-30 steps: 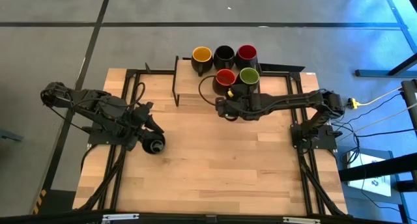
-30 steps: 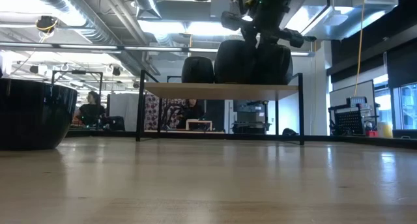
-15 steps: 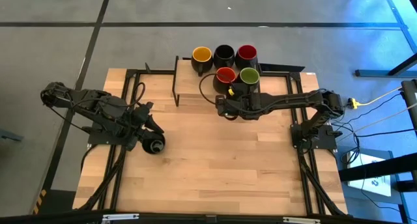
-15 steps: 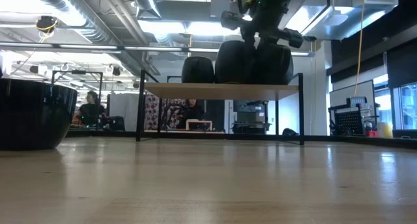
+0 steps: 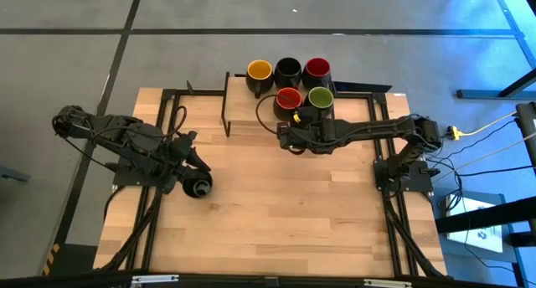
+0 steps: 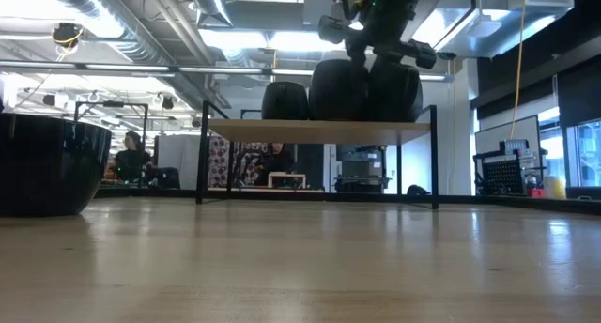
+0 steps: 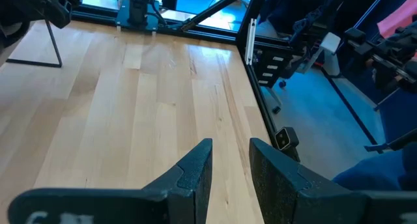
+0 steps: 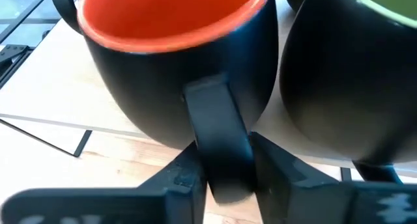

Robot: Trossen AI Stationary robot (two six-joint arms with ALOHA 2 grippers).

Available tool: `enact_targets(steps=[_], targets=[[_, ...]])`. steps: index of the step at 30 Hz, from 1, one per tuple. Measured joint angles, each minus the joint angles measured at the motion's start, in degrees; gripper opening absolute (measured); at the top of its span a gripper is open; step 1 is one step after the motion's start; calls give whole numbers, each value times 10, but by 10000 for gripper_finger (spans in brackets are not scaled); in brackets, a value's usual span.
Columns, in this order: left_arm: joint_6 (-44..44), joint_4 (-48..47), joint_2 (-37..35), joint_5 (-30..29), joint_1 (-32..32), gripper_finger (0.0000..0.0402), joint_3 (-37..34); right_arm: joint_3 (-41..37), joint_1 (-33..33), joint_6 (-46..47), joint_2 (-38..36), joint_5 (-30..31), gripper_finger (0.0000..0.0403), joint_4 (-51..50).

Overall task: Place coffee mugs
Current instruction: Put the orange mug on the shelf, then put the black mug on the shelf

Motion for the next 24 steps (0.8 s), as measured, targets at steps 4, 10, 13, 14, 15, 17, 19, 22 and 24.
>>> enact_targets(steps=[4, 10, 13, 14, 15, 17, 19, 22, 24], targets=[[0, 0, 0, 0, 0, 96, 0, 0, 0, 0, 0, 0, 125, 0], [0, 0, 0, 0, 0, 96, 0, 0, 0, -9, 0, -7, 166, 0], [0, 0, 0, 0, 0, 96, 0, 0, 1, -17, -1, -18, 173, -1], [0, 0, 0, 0, 0, 96, 0, 0, 1, -19, -1, -19, 174, -2], [0, 0, 0, 0, 0, 96, 0, 0, 2, -23, -4, -23, 174, -5], [0, 0, 0, 0, 0, 96, 0, 0, 6, -26, -10, -23, 174, -12], [0, 0, 0, 1, 0, 96, 0, 0, 9, -27, -15, -22, 174, -10], [0, -2, 0, 1, 0, 96, 0, 0, 9, -34, -20, -23, 174, -2], [3, -2, 0, 1, 0, 96, 0, 0, 9, -46, -27, -28, 175, -2]])
